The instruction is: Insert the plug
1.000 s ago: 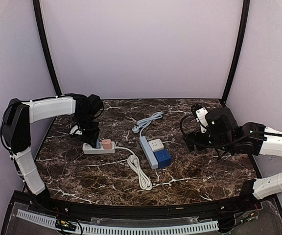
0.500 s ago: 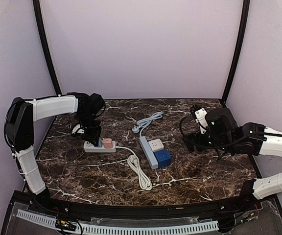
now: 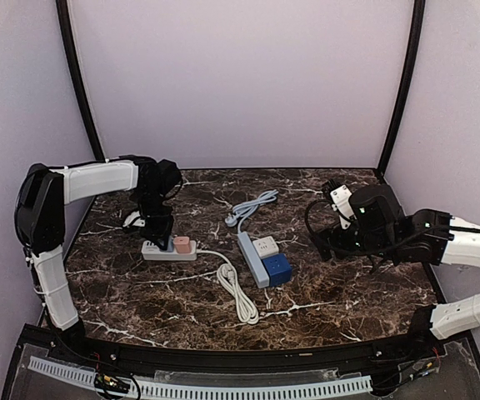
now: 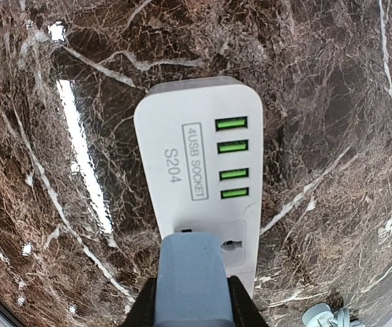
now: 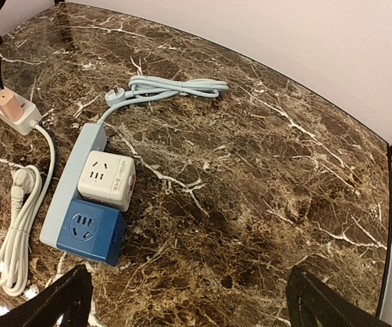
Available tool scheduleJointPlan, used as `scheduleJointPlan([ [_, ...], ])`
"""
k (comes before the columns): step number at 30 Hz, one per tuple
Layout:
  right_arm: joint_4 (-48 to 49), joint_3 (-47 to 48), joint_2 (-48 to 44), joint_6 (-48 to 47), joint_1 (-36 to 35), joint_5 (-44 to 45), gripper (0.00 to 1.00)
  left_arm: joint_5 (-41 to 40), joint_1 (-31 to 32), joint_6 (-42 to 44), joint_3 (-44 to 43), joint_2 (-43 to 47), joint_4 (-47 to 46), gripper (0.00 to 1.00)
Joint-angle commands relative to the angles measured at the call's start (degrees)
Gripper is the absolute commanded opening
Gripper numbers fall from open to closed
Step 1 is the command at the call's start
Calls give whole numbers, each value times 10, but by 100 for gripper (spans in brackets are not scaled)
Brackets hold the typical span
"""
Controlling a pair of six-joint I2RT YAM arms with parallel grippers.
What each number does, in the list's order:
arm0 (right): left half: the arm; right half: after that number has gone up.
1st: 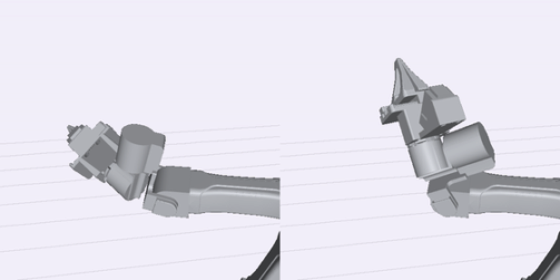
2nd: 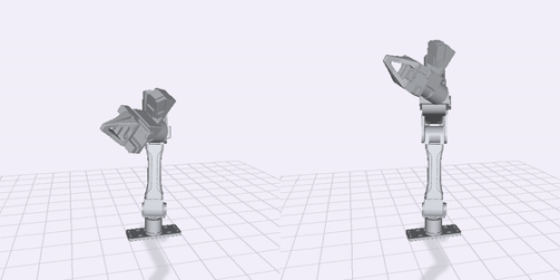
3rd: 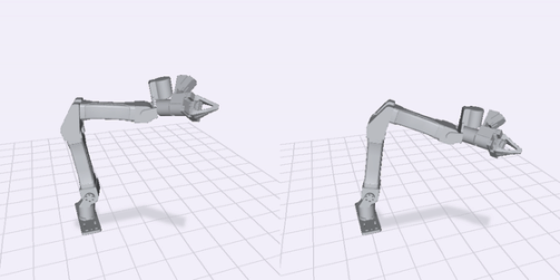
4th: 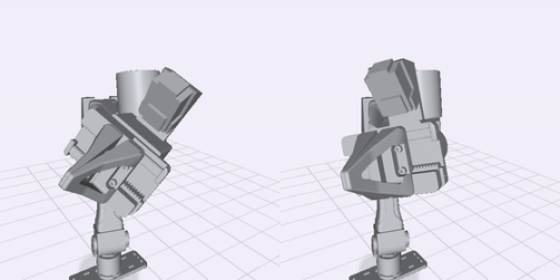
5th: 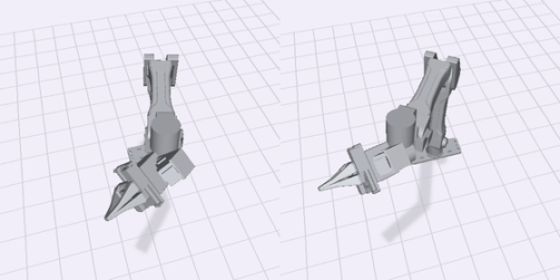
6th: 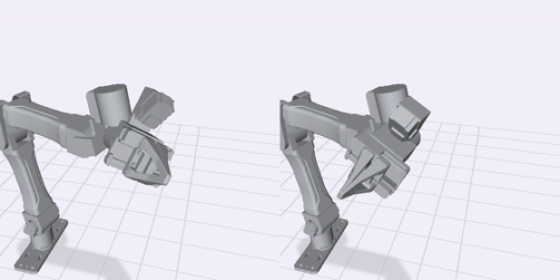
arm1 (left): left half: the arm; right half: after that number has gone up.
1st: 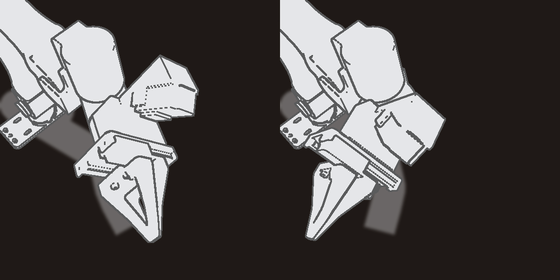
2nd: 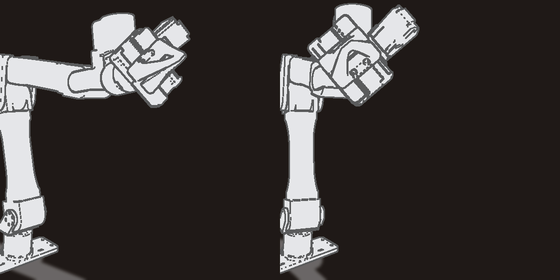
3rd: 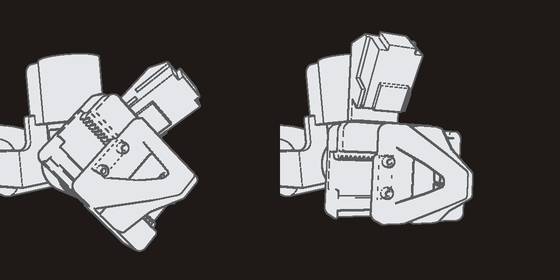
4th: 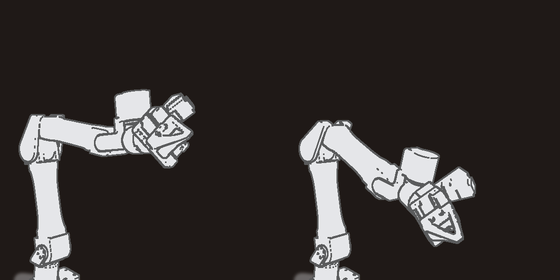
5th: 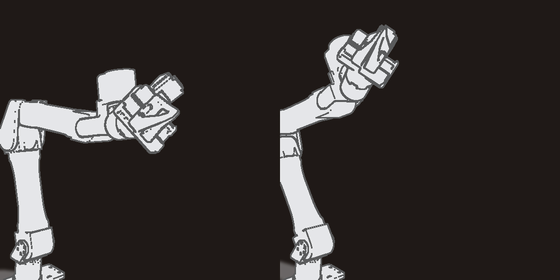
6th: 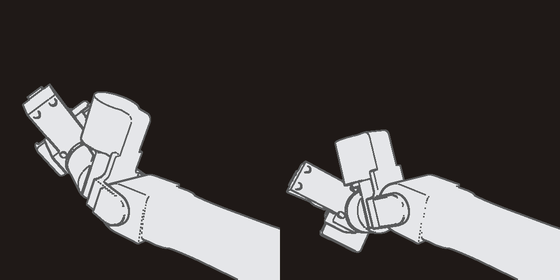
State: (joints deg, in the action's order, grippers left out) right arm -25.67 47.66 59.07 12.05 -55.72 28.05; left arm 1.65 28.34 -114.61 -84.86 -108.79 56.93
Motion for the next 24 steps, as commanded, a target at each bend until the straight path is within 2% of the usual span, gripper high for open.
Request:
scheduleJointPlan([
  [1,14,-6,-9,-10,2,0,99,14,2,-185,-11,-20,36,1],
  [10,6,-8,-17,1,2,-1,99,4,2,-190,-10,-31,15,1],
  [16,4,-10,-20,-3,2,1,99,9,-1,-181,1,-31,47,1],
  [24,0,-6,-17,-1,2,5,99,20,-3,-168,74,-28,-31,1],
])
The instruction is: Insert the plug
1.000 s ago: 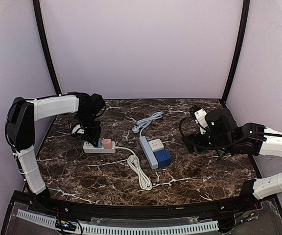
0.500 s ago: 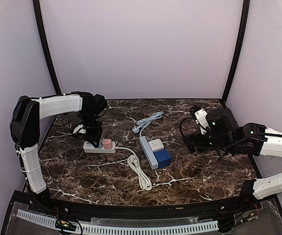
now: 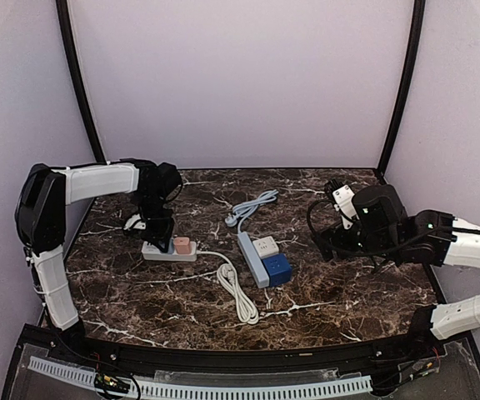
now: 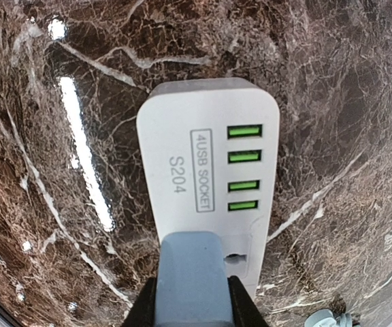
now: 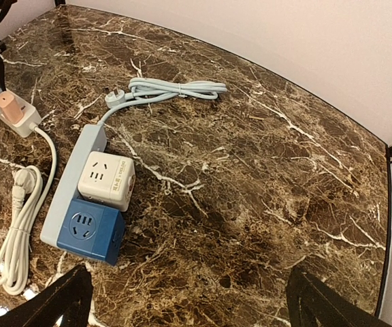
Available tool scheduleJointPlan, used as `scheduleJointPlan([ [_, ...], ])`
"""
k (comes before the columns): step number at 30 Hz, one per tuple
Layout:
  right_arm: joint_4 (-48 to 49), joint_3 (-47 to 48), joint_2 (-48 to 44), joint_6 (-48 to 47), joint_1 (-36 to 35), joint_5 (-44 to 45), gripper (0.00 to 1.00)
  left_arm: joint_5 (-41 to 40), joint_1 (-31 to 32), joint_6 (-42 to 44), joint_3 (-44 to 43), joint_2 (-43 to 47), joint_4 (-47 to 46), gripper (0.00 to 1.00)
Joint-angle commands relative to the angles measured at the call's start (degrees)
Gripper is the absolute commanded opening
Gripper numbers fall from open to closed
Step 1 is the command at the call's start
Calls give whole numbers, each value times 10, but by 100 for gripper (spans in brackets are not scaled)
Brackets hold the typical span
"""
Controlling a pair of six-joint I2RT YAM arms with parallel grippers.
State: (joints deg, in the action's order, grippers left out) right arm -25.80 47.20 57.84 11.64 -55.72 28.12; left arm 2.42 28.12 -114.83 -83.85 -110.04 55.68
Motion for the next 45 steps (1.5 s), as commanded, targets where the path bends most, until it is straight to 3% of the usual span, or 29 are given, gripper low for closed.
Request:
scheduleJointPlan([
  [1,0,0,-5,4,2,5,99,10,-1,-165,76,-9,-53,1],
  [4,-4,2,-3,8,2,8,99,1,-1,-163,90,-1,-62,1],
  [12,-17,18,10,14,2,13,99,-56,-2,-132,45,0,30,2],
  [19,-21,27,13,14,2,31,99,-33,-14,-107,35,0,59,36],
  [21,-21,26,11,21,2,32,99,-39,-14,-103,26,0,66,51],
  [24,-21,26,10,26,2,35,99,-60,-14,-93,8,3,84,88],
  [26,-21,27,9,25,2,40,99,-69,-14,-88,-5,3,94,97],
  [38,-2,22,4,2,3,54,99,-76,-21,-59,-11,46,104,99],
  [45,29,31,20,-31,4,43,98,-192,-22,1,25,135,93,99],
])
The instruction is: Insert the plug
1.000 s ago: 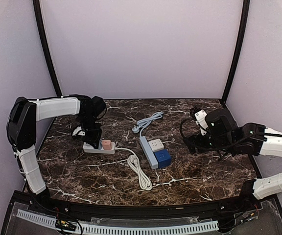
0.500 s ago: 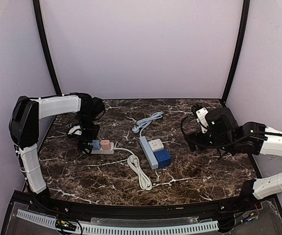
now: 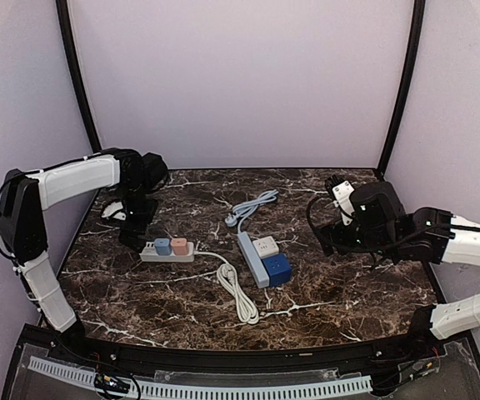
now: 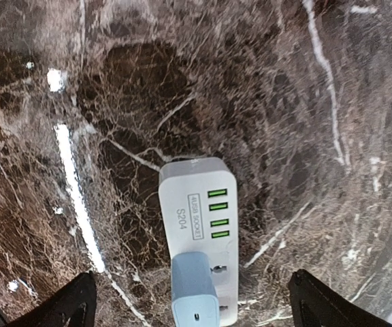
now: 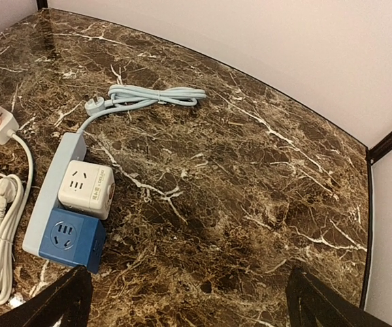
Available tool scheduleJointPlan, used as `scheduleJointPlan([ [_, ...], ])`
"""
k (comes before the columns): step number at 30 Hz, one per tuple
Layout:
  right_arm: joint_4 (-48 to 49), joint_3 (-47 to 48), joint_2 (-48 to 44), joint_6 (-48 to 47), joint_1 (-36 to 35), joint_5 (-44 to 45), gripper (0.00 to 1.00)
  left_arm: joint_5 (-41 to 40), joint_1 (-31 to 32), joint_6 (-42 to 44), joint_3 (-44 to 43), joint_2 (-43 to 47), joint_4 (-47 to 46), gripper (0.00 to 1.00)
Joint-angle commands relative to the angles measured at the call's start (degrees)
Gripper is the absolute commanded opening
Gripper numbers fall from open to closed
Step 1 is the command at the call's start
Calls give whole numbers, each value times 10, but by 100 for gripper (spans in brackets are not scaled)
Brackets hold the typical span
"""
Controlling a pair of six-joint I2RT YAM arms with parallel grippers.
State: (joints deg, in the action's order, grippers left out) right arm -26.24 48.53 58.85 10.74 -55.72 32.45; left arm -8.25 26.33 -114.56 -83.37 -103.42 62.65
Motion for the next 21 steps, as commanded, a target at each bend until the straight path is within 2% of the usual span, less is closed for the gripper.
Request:
scheduleJointPlan([
  [1,37,21,12,-25,4,-3,99,-97,-4,14,22,84,27,99],
  [6,56,33,23,-37,4,-25,98,-173,-4,72,62,142,18,99],
  [11,86,30,14,-66,4,-41,99,-249,-4,147,159,248,-63,99],
  [17,117,17,-2,-66,8,-54,99,-330,-4,298,250,377,-148,98],
  [21,142,-3,-19,-69,13,-56,99,-378,-4,434,282,446,-192,99],
])
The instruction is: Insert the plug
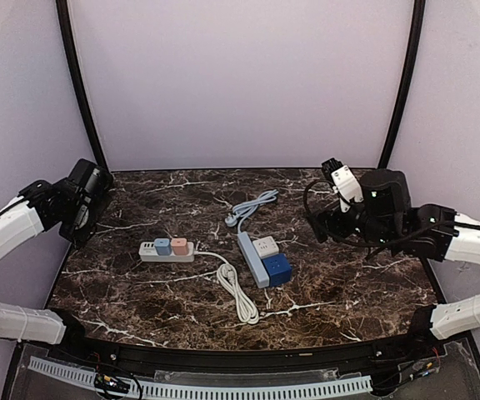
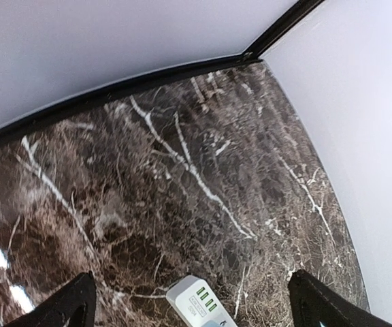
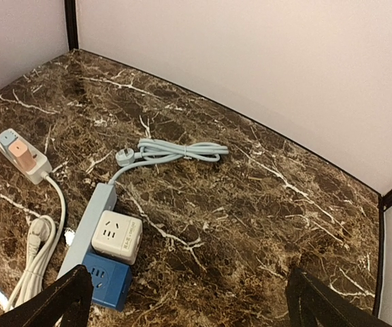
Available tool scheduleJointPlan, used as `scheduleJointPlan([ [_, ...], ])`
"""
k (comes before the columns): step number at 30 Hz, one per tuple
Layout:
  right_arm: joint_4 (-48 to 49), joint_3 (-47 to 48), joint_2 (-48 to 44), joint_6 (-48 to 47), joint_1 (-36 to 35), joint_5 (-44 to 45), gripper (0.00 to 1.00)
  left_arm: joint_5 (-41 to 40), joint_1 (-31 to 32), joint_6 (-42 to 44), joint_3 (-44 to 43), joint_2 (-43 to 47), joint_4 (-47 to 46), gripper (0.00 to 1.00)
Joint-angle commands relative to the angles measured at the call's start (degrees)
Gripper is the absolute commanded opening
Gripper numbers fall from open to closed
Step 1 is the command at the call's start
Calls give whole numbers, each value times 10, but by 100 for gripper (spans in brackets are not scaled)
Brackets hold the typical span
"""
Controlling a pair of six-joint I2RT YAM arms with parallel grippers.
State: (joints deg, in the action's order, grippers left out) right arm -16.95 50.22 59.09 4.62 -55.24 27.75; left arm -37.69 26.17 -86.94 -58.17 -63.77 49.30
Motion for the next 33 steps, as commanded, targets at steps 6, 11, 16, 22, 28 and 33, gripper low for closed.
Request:
scheduleJointPlan([
  [6,65,-33,-18,-23,12,-17,99,-121,-3,291,59,108,-101,99],
  [11,61,-19,1,-58,12,-55,98,-151,-3,512,78,113,-186,98],
  [16,33,-3,5,-16,12,-105,99,-176,-3,722,144,104,-347,99],
  [22,50,-27,5,-11,12,-147,99,-172,-22,848,211,61,-473,99],
  [28,94,-76,-2,-65,12,-209,99,-102,-81,886,260,21,-581,99],
  [33,175,-125,-7,-49,24,-179,99,-38,-127,894,299,-8,-682,99],
])
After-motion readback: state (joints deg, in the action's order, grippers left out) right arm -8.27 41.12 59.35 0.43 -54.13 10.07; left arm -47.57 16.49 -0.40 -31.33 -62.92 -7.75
